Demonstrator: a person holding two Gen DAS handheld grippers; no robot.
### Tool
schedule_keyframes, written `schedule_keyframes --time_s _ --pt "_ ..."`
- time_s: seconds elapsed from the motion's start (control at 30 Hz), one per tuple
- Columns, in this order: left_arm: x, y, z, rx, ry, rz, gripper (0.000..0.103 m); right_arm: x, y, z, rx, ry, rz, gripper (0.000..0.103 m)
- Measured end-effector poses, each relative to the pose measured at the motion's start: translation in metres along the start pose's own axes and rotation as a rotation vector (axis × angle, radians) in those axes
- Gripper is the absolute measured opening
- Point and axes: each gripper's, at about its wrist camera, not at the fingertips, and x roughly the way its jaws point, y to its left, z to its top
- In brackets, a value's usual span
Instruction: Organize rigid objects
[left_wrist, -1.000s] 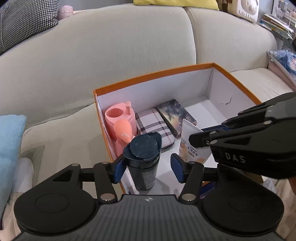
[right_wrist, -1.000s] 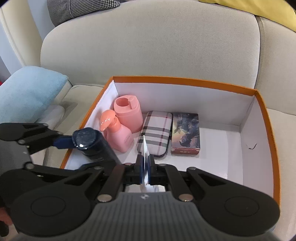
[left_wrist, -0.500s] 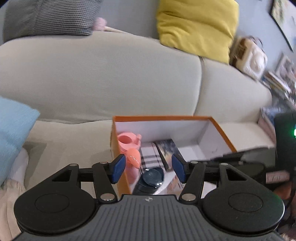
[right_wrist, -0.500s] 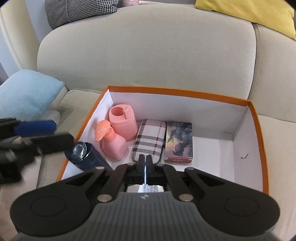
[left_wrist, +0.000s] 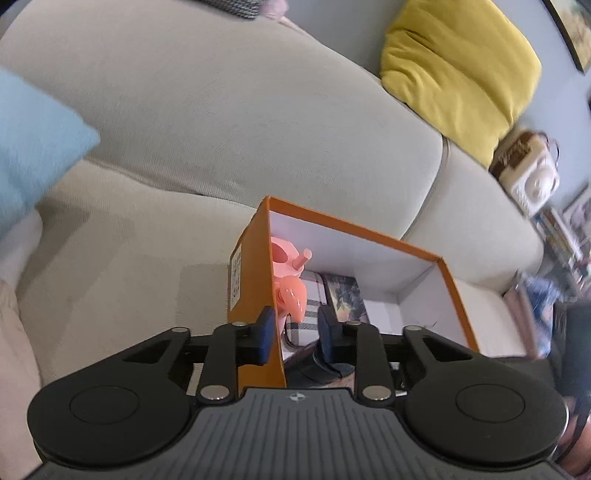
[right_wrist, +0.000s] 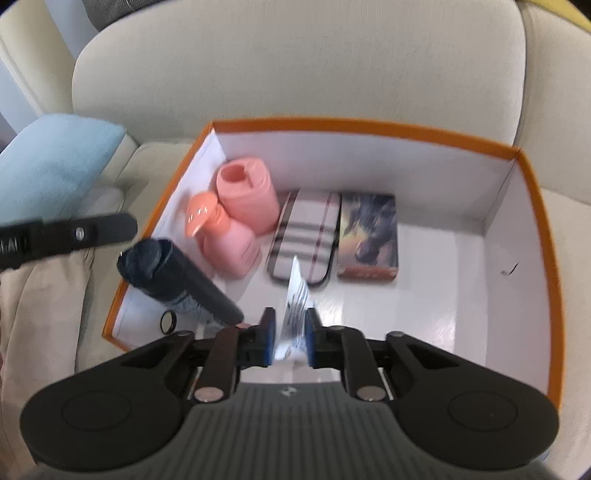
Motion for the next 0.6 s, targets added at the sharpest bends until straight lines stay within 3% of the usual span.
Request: schedule_keyframes --time_s 0.1,0.3,0.6 --pt "0.002 0.007 0.001 -0.03 0.007 -0.01 0.021 -0.001 0.004 0.002 -0.033 0.0 -0.001 0.008" --pt "0.006 0.013 -0.004 -0.043 0.02 -0.004 0.018 -0.007 0.011 0.01 -0.079 0.03 0.097 0.007" --pt "0.004 0.015 -0.005 -0.051 0.032 -0.018 0.018 0.007 0.016 0.011 0.073 0.094 0.176 0.007"
